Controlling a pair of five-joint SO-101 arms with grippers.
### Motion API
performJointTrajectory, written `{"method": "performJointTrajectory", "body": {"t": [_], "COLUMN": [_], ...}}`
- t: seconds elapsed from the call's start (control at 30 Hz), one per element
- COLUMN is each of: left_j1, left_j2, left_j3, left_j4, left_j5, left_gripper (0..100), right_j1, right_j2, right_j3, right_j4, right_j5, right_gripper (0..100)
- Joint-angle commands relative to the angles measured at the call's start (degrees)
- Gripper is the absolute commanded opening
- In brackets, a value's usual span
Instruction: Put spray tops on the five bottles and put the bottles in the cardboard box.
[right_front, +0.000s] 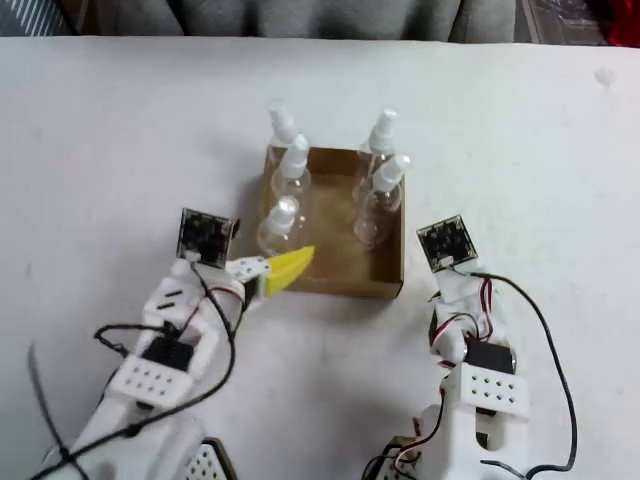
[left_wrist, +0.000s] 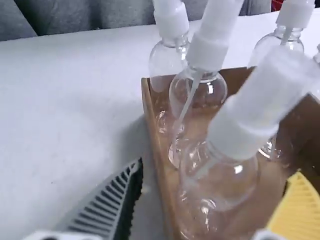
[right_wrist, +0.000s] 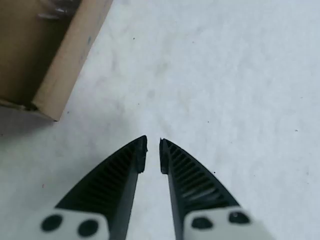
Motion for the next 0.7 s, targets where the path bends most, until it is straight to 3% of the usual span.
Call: {"method": "performJointTrajectory", "body": {"t": [0.0,0.23,0.53,0.67], "left_j1": [-0.40,-3.56,-7.96,-7.96], "left_j2": [-12.26,-26.59,-45.67,-52.70], "left_j3": [2.81,8.97,8.97,8.35], "left_j4": [5.36,12.40,37.63,48.44], "left_j5": [0.26,0.00,0.09,-0.35], "left_gripper": [40,40,39,39], "right_j1": [-0.40,-0.40,-0.40,0.13], "right_j2": [0.13,0.13,-0.40,-1.98], "right_j3": [-0.44,-0.44,-0.35,-1.58], "right_j4": [-1.10,-0.92,-0.92,0.13], "right_j5": [0.70,0.70,0.00,-5.63], "right_gripper": [2.1,2.1,1.8,1.7]}}
